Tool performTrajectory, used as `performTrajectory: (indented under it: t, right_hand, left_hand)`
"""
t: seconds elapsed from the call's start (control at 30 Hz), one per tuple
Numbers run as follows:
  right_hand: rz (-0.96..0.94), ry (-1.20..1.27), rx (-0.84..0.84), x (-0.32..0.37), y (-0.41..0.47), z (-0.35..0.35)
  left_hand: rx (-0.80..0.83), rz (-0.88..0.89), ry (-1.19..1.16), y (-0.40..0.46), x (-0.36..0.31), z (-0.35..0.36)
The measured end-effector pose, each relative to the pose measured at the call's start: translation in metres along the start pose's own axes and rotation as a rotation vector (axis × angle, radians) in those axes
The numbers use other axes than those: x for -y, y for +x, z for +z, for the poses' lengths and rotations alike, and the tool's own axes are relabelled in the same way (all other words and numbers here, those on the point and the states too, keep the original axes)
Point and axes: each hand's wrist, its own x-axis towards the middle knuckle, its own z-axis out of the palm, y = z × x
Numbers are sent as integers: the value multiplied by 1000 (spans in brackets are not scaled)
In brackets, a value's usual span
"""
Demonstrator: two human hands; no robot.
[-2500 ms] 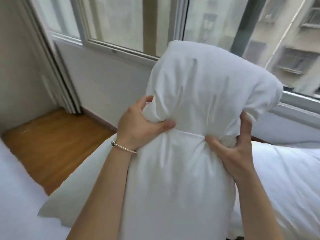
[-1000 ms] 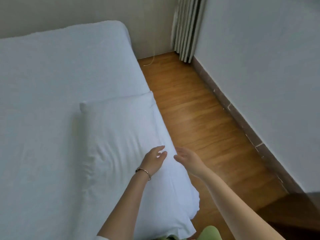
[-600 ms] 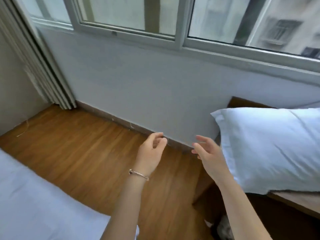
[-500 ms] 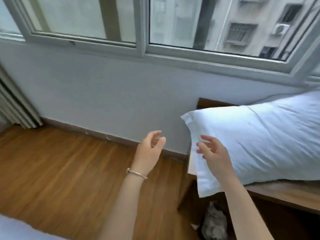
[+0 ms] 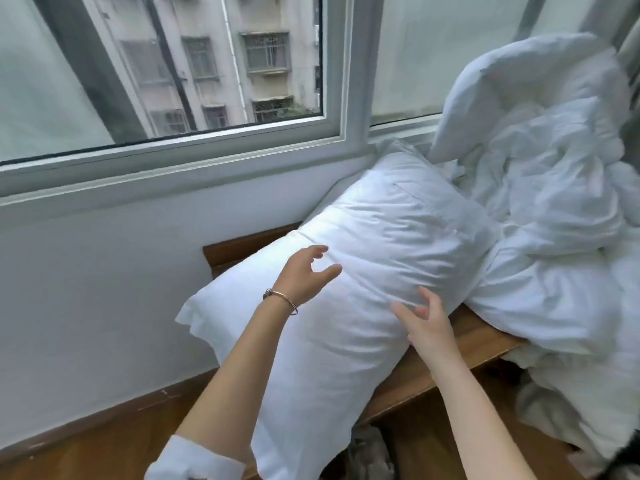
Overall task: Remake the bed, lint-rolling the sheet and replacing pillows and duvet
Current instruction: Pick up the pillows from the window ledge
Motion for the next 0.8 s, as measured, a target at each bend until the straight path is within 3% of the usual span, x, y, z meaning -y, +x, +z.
performTrajectory:
  t: [0.1, 0.23, 0.4, 0.5, 0.63, 0.8]
  right_hand:
    - [97, -33, -65, -7, 27, 15]
    - [203, 8, -231, -16, 67, 38]
    - [270, -3, -348, -26, 111, 67]
    - [233, -6, -405, -43, 124, 76]
    - [74, 52, -456, -53, 120, 69]
    - [-109, 79, -391, -44, 75, 66]
  left_hand:
    - [81, -49, 158, 61, 17, 16]
    - [-77, -37, 290, 127, 40, 28]
    - [75, -106, 439, 160, 65, 27]
    - [73, -101, 483, 160, 67, 39]
    - [63, -70, 400, 153, 56, 39]
    - [-121, -116, 41, 99, 50, 8]
